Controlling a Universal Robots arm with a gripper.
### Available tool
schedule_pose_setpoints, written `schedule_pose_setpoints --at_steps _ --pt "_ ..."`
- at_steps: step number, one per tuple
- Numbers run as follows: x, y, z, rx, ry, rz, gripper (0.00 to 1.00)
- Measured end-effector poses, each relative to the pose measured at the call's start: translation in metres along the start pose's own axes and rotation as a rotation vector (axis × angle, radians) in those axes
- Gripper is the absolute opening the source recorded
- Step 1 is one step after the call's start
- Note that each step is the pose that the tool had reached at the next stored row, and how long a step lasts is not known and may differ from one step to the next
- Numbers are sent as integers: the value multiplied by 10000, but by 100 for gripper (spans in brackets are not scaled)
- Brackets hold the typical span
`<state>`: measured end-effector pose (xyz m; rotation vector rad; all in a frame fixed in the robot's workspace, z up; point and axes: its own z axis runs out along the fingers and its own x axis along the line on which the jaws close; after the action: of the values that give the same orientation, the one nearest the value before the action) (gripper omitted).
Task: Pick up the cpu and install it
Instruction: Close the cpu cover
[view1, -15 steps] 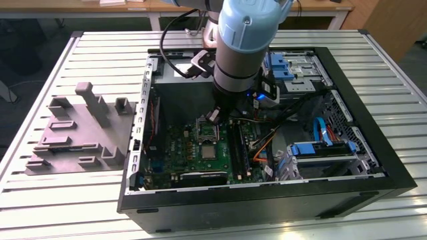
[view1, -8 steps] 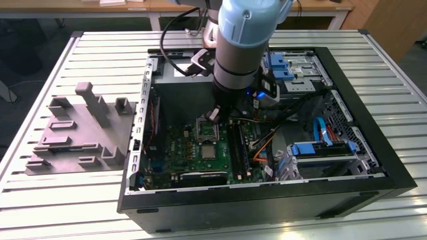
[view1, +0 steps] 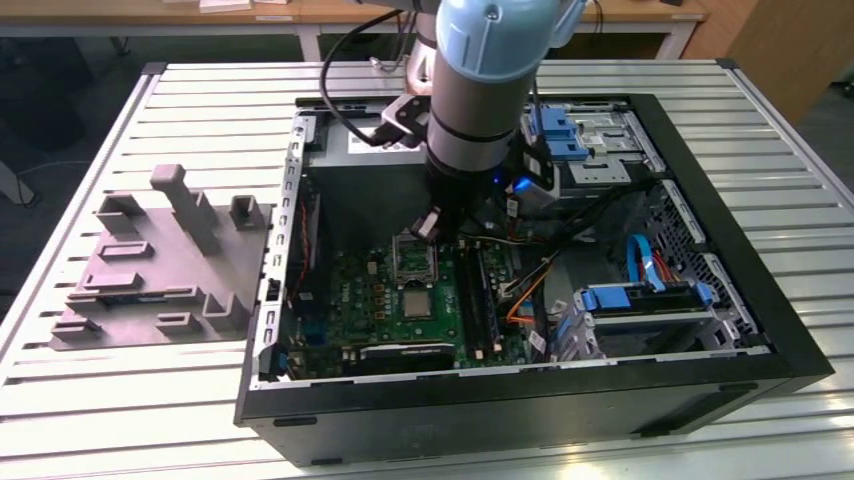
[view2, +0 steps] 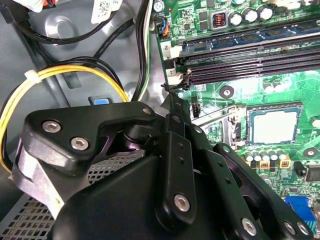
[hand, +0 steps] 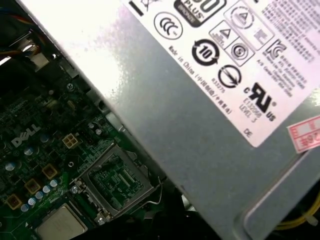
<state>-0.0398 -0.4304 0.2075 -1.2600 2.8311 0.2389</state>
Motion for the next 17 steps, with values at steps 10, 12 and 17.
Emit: schedule_pose_setpoints --at_steps 10,12,17 --pt "-9 22 -56 205 229 6 11" --pt "-7 27 -76 215 240 4 11" --pt "-6 42 -130 224 250 -1 11"
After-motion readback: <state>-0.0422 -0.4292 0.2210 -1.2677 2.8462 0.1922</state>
